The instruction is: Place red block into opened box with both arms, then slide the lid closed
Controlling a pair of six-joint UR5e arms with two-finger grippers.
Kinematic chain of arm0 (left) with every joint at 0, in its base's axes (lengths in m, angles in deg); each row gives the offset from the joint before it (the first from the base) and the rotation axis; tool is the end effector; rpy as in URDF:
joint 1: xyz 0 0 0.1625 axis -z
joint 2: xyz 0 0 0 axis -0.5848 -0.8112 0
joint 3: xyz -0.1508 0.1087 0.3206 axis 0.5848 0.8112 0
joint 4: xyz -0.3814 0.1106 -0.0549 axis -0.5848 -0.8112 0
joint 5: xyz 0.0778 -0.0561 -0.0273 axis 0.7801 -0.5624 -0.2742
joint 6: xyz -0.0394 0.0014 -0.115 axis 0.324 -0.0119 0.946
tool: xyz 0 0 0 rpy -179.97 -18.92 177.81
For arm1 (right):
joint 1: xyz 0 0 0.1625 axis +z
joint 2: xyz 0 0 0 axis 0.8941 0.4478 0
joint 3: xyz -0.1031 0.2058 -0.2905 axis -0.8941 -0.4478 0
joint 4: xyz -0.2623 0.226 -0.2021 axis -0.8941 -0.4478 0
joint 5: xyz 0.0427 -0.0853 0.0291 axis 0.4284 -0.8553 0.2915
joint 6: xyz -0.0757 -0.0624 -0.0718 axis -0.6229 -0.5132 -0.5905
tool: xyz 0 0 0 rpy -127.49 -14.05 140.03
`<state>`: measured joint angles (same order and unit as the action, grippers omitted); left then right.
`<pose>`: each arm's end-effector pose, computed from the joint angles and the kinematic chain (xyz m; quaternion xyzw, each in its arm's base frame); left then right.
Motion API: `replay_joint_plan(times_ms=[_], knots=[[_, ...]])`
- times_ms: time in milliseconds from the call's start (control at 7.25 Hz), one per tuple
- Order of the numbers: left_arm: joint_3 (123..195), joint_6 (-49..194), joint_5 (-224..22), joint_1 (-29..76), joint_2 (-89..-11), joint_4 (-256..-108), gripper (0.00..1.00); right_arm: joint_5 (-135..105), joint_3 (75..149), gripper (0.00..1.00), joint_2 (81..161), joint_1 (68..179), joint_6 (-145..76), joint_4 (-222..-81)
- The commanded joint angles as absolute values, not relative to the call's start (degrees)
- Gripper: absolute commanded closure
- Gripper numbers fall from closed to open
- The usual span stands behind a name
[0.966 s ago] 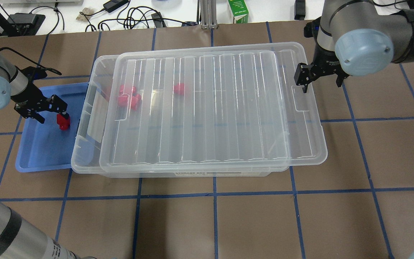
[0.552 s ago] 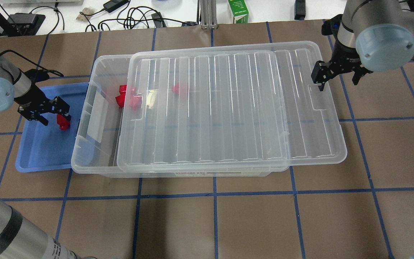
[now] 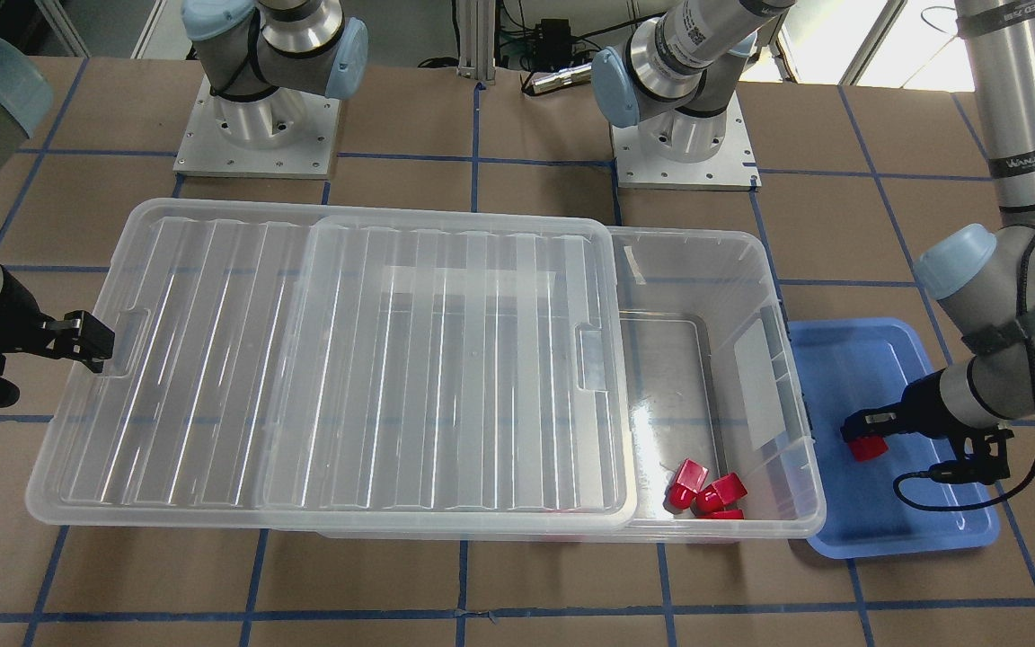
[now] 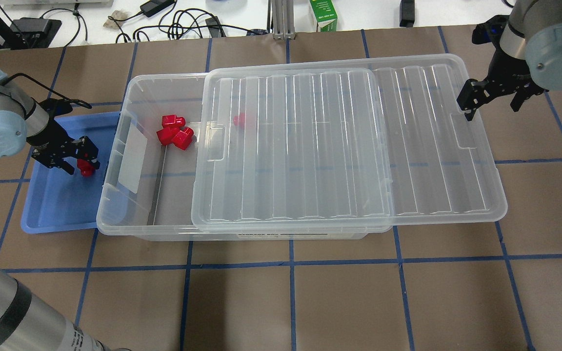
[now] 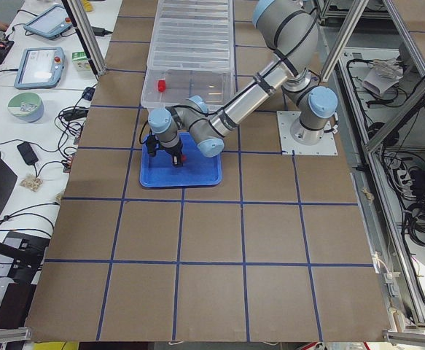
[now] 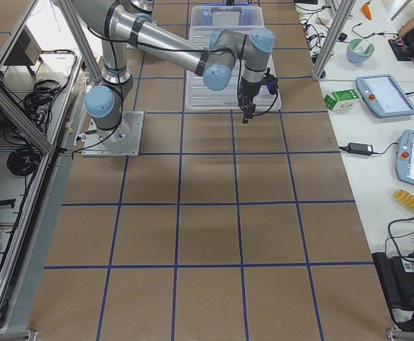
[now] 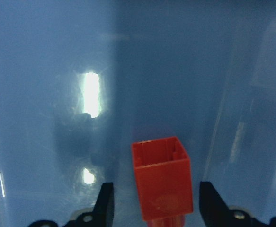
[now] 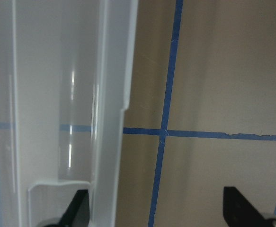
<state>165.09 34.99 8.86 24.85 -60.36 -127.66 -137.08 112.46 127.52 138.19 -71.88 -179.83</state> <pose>0.1593 -0.5617 0.1189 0.0576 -0.9952 -0.0649 0.0464 -0.0329 -0.5575 0.2862 0.0479 -0.9956 -0.0410 0.0689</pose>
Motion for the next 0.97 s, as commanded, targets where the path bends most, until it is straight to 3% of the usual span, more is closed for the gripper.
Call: replay_joint_plan(times_ms=[0, 414, 690, 828], knots=[[164.8, 34.6, 9.0, 24.9, -59.9, -127.5, 0.99, -137.1, 112.6, 0.0, 127.9, 137.8, -72.1, -179.8], [154.3, 31.4, 12.1, 27.7, -53.0, -138.3, 1.0, -133.7, 110.8, 0.0, 129.6, 138.6, -71.3, -179.1], [146.9, 32.5, 11.8, 33.1, -46.3, -154.1, 1.0, -125.2, 107.1, 0.0, 135.2, 138.9, -69.1, -169.1], [147.2, 34.0, 9.9, 38.3, -43.5, -155.4, 0.99, -121.7, 105.0, 0.0, 138.1, 140.5, -62.5, -162.9]])
